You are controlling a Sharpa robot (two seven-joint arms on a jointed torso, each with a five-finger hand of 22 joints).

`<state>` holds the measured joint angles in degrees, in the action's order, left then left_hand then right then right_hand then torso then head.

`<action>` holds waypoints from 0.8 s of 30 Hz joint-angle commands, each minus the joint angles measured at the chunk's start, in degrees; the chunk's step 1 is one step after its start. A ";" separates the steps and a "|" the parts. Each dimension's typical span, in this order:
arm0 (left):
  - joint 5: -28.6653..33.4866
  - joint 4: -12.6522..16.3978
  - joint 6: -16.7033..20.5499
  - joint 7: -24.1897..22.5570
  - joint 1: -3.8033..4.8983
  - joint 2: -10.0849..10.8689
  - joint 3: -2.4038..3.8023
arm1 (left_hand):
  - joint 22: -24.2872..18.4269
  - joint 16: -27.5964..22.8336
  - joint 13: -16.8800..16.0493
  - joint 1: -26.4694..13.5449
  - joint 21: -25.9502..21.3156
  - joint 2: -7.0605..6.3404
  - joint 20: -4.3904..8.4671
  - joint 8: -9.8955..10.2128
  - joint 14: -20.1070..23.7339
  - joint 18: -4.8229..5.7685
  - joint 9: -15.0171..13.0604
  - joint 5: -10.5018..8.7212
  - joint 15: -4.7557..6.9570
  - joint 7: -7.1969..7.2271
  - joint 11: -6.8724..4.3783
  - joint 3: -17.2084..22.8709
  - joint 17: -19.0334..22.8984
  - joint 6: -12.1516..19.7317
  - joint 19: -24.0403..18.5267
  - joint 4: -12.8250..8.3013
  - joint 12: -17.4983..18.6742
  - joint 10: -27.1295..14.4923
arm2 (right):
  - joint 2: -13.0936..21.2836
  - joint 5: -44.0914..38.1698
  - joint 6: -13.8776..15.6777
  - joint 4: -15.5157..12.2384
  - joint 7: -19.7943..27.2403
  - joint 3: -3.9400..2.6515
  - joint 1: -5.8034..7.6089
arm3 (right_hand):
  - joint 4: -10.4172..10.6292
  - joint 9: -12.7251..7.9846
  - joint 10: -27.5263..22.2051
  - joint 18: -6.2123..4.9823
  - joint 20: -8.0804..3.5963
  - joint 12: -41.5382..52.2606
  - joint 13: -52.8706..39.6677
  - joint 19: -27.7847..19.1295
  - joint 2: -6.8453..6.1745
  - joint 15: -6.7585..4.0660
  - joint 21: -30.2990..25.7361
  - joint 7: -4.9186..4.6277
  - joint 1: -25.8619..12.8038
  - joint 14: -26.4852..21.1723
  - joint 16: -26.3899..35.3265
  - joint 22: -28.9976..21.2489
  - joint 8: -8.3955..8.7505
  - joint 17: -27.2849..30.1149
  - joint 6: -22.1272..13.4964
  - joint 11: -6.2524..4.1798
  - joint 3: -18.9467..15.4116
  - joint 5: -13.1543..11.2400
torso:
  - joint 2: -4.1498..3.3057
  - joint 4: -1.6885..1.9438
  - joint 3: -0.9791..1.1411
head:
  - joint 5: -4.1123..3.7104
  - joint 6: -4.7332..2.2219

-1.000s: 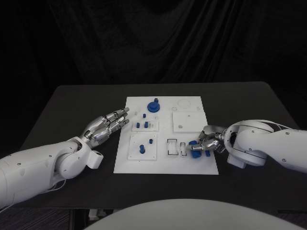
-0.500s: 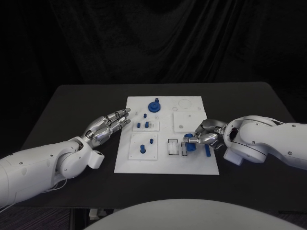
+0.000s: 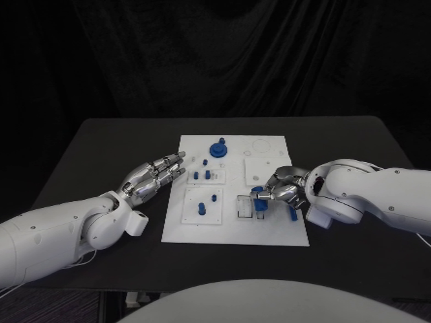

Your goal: Assemble the parts on the task board

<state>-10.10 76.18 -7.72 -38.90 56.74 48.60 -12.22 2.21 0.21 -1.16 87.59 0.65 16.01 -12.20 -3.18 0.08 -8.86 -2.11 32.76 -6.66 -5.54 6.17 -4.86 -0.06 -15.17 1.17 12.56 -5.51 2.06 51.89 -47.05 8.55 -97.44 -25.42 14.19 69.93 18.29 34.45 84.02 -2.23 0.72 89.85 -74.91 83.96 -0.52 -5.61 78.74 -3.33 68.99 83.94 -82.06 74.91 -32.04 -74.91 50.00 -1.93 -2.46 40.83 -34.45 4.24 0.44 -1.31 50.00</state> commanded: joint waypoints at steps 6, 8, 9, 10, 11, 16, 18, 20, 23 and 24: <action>0.09 0.03 -0.82 -1.32 -0.61 -0.07 0.05 | 0.08 -0.21 -0.05 -0.28 0.22 -0.13 -0.23 -0.20 -0.08 -0.56 -0.03 0.14 -0.40 -0.27 0.10 0.40 0.06 -0.01 -0.01 -0.06 -0.18 0.12 | -1.27 0.46 -3.15 1.20 -1.14 -0.02 -0.59 | -5.25 -0.23 5.98 -0.53 0.15 0.15 -15.09 1.96 2.51 0.27 -0.51 0.69 1.47 3.63 0.27 11.40 0.30 -0.42 -1.57 0.28 6.20 -1.70 | 0.00 -0.04 -0.01 | 0.40 0.00; 0.09 0.02 -0.83 -1.32 -0.73 -0.05 0.05 | 0.08 -0.21 -0.05 -0.28 0.22 -0.13 -0.23 -0.20 -0.08 -0.56 -0.03 0.14 -0.40 -0.27 0.10 0.40 0.06 -0.01 -0.01 -0.06 -0.18 0.12 | -1.56 0.46 -3.43 1.34 -1.25 -0.02 -0.73 | -5.12 -0.30 5.98 -0.55 0.18 0.15 -15.09 1.93 2.50 0.31 -0.59 0.64 1.36 3.62 0.29 11.38 0.37 -0.35 -1.69 0.32 6.24 -2.00 | 0.00 -0.04 -0.02 | 0.55 0.00; 0.09 0.02 -0.83 -1.31 -0.74 -0.04 0.05 | 0.08 -0.21 -0.05 -0.28 0.22 -0.13 -0.23 -0.20 -0.08 -0.56 -0.03 0.14 -0.40 -0.27 0.10 0.40 0.06 -0.01 -0.01 -0.06 -0.18 0.12 | -1.59 0.46 -3.46 1.35 -1.27 -0.02 -0.74 | -5.12 -0.30 5.98 -0.55 0.18 0.15 -15.09 1.93 2.50 0.31 -0.59 0.64 1.36 3.62 0.29 11.38 0.37 -0.35 -1.69 0.32 6.24 -2.00 | 0.01 -0.05 0.00 | 0.57 0.00; 0.09 0.02 -0.85 -1.30 -0.82 -0.04 0.05 | 0.08 -0.21 -0.05 -0.28 0.22 -0.13 -0.23 -0.20 -0.08 -0.56 -0.03 0.14 -0.40 -0.27 0.10 0.40 0.06 -0.01 -0.01 -0.06 -0.18 0.12 | -1.79 0.46 -3.64 1.40 -1.34 -0.02 -0.86 | -5.06 -0.32 5.98 -0.56 0.19 0.15 -15.09 1.91 2.51 0.32 -0.63 0.63 1.32 3.61 0.32 11.36 0.39 -0.30 -1.73 0.34 6.25 -2.12 | 0.02 -0.04 0.00 | 0.67 0.00; 0.09 0.01 -0.86 -1.30 -0.86 -0.04 0.05 | 0.08 -0.21 -0.05 -0.28 0.22 -0.13 -0.23 -0.20 -0.08 -0.56 -0.03 0.14 -0.40 -0.27 0.10 0.40 0.06 -0.01 -0.01 -0.06 -0.18 0.12 | -1.89 0.46 -3.71 1.43 -1.38 -0.02 -0.93 | -5.06 -0.32 5.98 -0.56 0.19 0.15 -15.09 1.91 2.51 0.32 -0.63 0.63 1.32 3.61 0.32 11.36 0.39 -0.30 -1.73 0.34 6.25 -2.12 | 0.02 -0.05 0.01 | 0.71 0.00; 0.09 -0.11 -0.96 -1.18 -1.01 -0.12 0.05 | 0.08 -0.21 -0.05 -0.28 0.22 -0.13 -0.23 -0.20 -0.08 -0.56 -0.03 0.14 -0.40 -0.27 0.10 0.40 0.06 -0.01 -0.01 -0.06 -0.18 0.12 | -2.39 0.46 -3.92 1.65 -1.49 -0.02 -1.15 | -4.32 -0.62 5.98 -0.58 0.35 0.15 -15.09 1.85 2.54 0.48 -0.75 0.42 0.67 3.57 0.38 11.33 0.63 -0.09 -2.01 0.52 6.23 -4.06 | 0.01 -0.04 0.00 | 0.71 0.00; 0.09 -0.14 -1.01 -1.16 -1.05 -0.15 0.05 | 0.05 -0.21 -0.05 -0.26 0.21 -0.12 -0.23 -0.21 -0.08 -0.57 -0.03 0.17 -0.38 -0.30 0.11 0.48 0.06 -0.04 -0.02 -0.10 -0.16 0.11 | -2.51 0.46 -3.95 1.74 -1.49 -0.02 -1.20 | -4.00 -0.74 5.98 -0.59 0.41 0.15 -15.09 1.83 2.56 0.54 -0.80 0.36 0.41 3.56 0.39 11.31 0.70 -0.03 -2.07 0.58 6.16 -5.02 | 0.01 -0.05 0.00 | 0.59 0.00; 0.09 -0.15 -1.06 -1.16 -1.09 -0.19 0.05 | 0.05 -0.21 -0.05 -0.26 0.21 -0.12 -0.23 -0.21 -0.08 -0.57 -0.03 0.17 -0.38 -0.30 0.11 0.48 0.06 -0.04 -0.02 -0.10 -0.16 0.11 | -2.57 0.46 -3.93 1.80 -1.48 -0.02 -1.23 | -3.52 -0.92 5.98 -0.59 0.49 0.15 -15.09 1.82 2.63 0.61 -0.80 0.28 0.01 3.56 0.38 11.31 0.81 0.03 -2.14 0.67 6.04 -6.46 | 0.01 -0.04 0.00 | 0.63 0.00; 0.09 -0.17 -1.09 -1.15 -1.13 -0.21 0.05 | 0.05 -0.21 -0.05 -0.26 0.21 -0.12 -0.23 -0.21 -0.08 -0.57 -0.03 0.17 -0.38 -0.30 0.11 0.48 0.06 -0.04 -0.02 -0.10 -0.16 0.11 | -2.61 0.46 -3.84 1.90 -1.44 -0.02 -1.26 | -2.47 -1.23 5.98 -0.61 0.62 0.15 -15.09 1.80 2.80 0.74 -0.86 0.12 -0.95 3.55 0.36 11.30 0.99 0.10 -2.18 0.82 5.55 -9.68 | 0.01 -0.05 0.00 | 0.78 0.00; 0.09 -0.18 -1.09 -1.14 -1.15 -0.22 0.05 | 0.05 -0.21 -0.05 -0.26 0.21 -0.12 -0.23 -0.21 -0.08 -0.57 -0.03 0.17 -0.38 -0.30 0.11 0.48 0.06 -0.04 -0.02 -0.10 -0.16 0.11 | -2.61 0.46 -3.78 1.93 -1.42 -0.02 -1.27 | -2.08 -1.35 5.98 -0.62 0.66 0.15 -15.09 1.77 2.88 0.79 -0.92 0.05 -1.39 3.54 0.38 11.28 1.07 0.16 -2.20 0.88 5.31 -10.80 | 0.01 -0.05 0.00 | 0.76 0.00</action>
<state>-10.11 75.92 -8.04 -38.91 55.69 48.50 -12.22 2.20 0.21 -1.15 87.59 0.65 16.01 -12.20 -3.17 0.08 -8.86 -2.10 32.76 -6.66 -5.54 6.16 -4.70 -0.09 -15.16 1.16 12.41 -5.50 2.06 49.29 -46.71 5.48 -95.56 -26.07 14.20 68.82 19.67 33.22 84.03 -2.24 1.06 89.85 -74.90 84.04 2.33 -5.26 78.02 -3.17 67.97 83.92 -82.06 74.91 -31.31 -74.83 48.14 -1.52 -1.01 30.73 -34.44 4.19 0.43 -0.62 50.00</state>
